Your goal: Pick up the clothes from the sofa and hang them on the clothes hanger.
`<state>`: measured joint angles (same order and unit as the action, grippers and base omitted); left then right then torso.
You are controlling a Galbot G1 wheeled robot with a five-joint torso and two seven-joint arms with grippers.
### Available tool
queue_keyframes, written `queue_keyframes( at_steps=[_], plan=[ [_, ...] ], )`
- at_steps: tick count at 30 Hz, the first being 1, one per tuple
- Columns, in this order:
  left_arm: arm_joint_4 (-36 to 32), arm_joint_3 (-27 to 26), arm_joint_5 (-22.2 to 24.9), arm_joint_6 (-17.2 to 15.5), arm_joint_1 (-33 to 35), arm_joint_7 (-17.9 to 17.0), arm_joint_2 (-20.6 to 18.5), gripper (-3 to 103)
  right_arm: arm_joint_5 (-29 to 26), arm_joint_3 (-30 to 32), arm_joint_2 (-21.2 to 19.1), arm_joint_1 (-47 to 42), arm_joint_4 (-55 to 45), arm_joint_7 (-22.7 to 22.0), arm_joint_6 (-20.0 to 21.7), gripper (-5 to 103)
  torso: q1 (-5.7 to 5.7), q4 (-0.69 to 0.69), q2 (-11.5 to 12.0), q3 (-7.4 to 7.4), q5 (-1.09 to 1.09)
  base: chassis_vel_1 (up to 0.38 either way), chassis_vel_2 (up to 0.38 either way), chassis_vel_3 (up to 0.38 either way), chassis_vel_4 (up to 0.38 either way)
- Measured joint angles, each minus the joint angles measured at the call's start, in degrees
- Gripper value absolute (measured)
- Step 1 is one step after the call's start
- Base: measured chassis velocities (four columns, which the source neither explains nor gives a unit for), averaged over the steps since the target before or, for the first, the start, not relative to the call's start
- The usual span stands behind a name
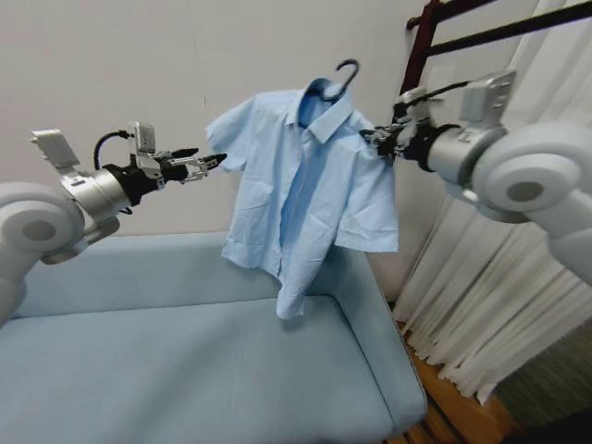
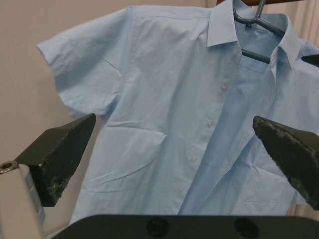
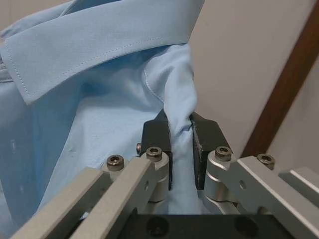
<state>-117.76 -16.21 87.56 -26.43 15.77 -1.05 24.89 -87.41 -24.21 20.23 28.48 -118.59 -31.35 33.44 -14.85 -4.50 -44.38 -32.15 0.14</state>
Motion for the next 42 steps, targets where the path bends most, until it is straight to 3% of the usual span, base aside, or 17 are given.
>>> queue_keyframes(
  at_steps=[5, 9, 15, 17, 21, 24, 33, 42],
  plan=[
    [-1.26, -2.52, 0.68, -0.32, 2.84, -0.03, 0.33, 100, -0.38, -0.81, -2.84, 0.74, -0.77, -1.22, -1.24, 9, 0.00, 0.08, 0.00, 0.00, -0.05, 0.000, 0.000, 0.000, 0.000],
    [-2.28, -2.92, 0.51, -0.50, 4.19, -1.41, 1.30, 100, -2.44, -1.69, -4.77, 2.23, -1.04, -4.53, -1.64, 9, 0.00, 0.05, 0.00, -0.01, -0.07, 0.000, 0.000, 0.000, 0.000],
    [-3.26, -3.31, -0.37, -1.30, 5.68, -3.86, 2.32, 100, -6.33, -2.87, -9.30, 4.82, -0.51, -6.88, 1.72, 9, 0.00, 0.02, 0.00, -0.01, -0.04, 0.000, 0.000, 0.000, 0.000],
    [-3.92, -4.13, -0.81, -1.73, 7.44, -3.93, 2.54, 100, -6.09, -3.00, -12.46, 4.85, 0.09, -4.74, 5.10, 9, 0.00, 0.05, 0.00, -0.01, -0.05, 0.000, 0.000, 0.000, 0.000],
    [-4.52, -4.93, -1.02, -2.05, 8.94, -3.61, 2.88, 100, -2.56, -2.74, -15.78, 4.28, 1.26, -0.32, 7.81, 9, 0.00, 0.02, 0.00, 0.00, -0.03, 0.000, 0.000, 0.000, 0.000],
    [-4.83, -5.29, -1.19, -2.22, 9.82, -3.22, 3.28, 100, -1.27, -2.36, -16.61, 4.27, 1.67, 0.48, 8.53, 9, 0.01, 0.01, 0.00, 0.00, -0.02, 0.000, 0.000, 0.000, 0.000],
    [-6.11, -6.70, -1.80, -2.77, 12.93, -1.41, 3.86, 100, -0.32, -0.20, -19.94, 2.84, -0.37, 0.31, 8.64, 9, -0.01, 0.06, 0.00, 0.00, -0.06, 0.000, 0.000, 0.000, 0.000],
    [-5.95, -5.27, -2.38, -2.96, 12.88, -0.68, 4.58, 100, 9.37, 1.52, -23.55, -0.76, 1.26, 7.27, 8.09, 9, -0.01, 0.04, 0.00, -0.01, -0.04, 0.000, 0.000, 0.000, 0.000]
  ],
)
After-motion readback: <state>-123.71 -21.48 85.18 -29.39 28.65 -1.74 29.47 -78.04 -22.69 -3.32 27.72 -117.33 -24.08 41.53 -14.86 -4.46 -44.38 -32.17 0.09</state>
